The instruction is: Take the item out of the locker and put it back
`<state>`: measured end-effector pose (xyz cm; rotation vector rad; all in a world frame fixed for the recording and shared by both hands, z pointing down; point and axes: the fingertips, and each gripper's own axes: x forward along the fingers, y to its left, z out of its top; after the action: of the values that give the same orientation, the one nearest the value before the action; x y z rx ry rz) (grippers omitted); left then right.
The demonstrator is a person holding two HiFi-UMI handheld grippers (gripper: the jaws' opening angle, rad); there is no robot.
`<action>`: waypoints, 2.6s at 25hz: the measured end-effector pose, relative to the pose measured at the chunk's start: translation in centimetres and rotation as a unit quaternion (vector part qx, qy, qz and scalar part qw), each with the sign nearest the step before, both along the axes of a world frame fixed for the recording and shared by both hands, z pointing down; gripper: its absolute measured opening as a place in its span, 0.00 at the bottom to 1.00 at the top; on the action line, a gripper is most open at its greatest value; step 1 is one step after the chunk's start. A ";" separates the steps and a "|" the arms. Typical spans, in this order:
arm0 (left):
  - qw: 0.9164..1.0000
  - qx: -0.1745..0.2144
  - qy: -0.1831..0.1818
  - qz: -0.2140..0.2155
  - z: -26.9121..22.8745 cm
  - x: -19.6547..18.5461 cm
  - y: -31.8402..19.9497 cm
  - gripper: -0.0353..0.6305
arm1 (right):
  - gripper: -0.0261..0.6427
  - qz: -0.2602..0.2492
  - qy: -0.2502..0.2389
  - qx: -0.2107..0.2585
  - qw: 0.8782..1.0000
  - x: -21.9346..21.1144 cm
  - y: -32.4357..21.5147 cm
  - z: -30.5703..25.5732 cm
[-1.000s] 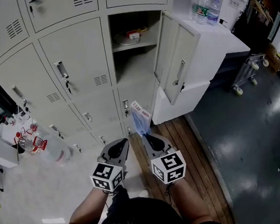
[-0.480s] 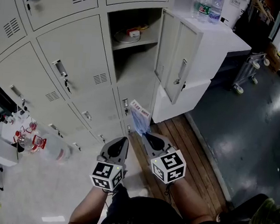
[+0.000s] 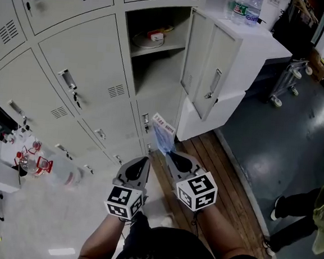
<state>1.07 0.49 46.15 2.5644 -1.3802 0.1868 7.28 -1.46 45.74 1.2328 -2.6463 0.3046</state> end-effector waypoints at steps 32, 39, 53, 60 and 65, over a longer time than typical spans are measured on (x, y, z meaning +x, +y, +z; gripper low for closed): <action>0.994 0.010 0.009 0.109 -1.4 -6.9 -15.6 0.06 | 0.06 0.103 0.037 0.052 0.993 -6.5 -16.9 -4.4; 0.988 0.027 0.003 0.153 -2.3 -7.1 -17.5 0.06 | 0.06 0.123 0.078 0.070 0.987 -7.3 -20.0 -4.9; 0.987 0.020 0.005 0.157 -1.8 -6.7 -20.8 0.06 | 0.06 0.109 0.118 0.081 0.984 -7.1 -27.6 -4.9; 0.989 0.014 -0.001 0.147 -1.5 -5.2 -23.9 0.06 | 0.06 0.088 0.123 0.073 0.986 -6.3 -32.1 -3.0; 0.989 0.007 -0.007 0.146 -1.0 -3.9 -25.3 0.06 | 0.06 0.078 0.135 0.075 0.985 -5.4 -35.1 -1.8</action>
<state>-2.86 -24.84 45.15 2.7706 -1.0065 0.2435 1.89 -36.60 43.92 1.4187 -2.3820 -0.0392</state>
